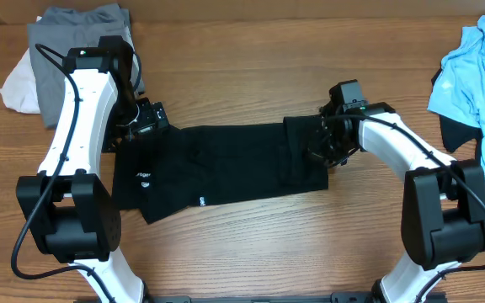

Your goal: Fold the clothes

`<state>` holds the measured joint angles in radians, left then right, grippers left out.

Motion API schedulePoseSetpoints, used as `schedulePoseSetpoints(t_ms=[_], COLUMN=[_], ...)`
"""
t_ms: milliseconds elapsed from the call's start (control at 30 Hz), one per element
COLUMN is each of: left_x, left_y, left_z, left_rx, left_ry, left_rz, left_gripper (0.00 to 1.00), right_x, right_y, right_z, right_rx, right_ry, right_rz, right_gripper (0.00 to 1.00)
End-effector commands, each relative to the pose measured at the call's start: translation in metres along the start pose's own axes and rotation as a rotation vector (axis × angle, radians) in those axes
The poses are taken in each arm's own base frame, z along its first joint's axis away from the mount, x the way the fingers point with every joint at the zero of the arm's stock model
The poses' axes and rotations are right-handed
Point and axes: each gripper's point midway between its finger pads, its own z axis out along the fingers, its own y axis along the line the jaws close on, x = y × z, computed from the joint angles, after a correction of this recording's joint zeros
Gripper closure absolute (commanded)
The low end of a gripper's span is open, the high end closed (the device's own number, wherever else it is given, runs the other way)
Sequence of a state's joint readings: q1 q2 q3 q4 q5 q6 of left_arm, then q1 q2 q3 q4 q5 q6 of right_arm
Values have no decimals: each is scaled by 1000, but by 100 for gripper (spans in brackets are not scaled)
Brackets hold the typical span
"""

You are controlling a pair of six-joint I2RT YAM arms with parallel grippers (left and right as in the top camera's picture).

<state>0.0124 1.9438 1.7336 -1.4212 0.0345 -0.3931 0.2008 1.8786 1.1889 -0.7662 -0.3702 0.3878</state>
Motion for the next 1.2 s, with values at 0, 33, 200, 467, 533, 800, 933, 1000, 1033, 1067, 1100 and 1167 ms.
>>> schedulePoseSetpoints(t_ms=[0,33,200,467,533,800,933,1000,1033,1067,1100,1167], left_x=[4,4,5,6,6,6,6,6,6,6,6,5], left_y=[-3,-3,-2,-2,-2,-2,-2,-2,-2,-2,-2,-2], left_z=[2,2,2,2,2,2,2,2,2,2,2,2], left_rx=[4,3,1,-1,-1,-1,-1,-1,-2,-1,-1,1], left_ry=[10,11,16,20,20,20,19,20,20,20,19,16], left_rz=[5,5,5,13,13,13,13,13,13,13,12,12], left_gripper=[0,0,0,0,0,0,0,0,0,0,0,0], right_x=[11,14,31,47,42,-2,-33,-50,-55,-58,-60,-60], right_y=[21,24,37,42,48,50,23,-5,-13,-20,-27,-35], right_z=[2,4,22,28,16,-83,-127,-139,-140,-139,-135,-124], right_rx=[-28,-26,-6,43,42,131,150,165,162,150,121,63], right_ry=[12,16,19,27,16,-179,-283,-313,-308,-296,-273,-219], right_rz=[-46,-49,-64,-59,-62,-55,-11,10,3,-10,-23,-48], right_gripper=[91,91,90,96,95,17,0,0,0,0,0,0])
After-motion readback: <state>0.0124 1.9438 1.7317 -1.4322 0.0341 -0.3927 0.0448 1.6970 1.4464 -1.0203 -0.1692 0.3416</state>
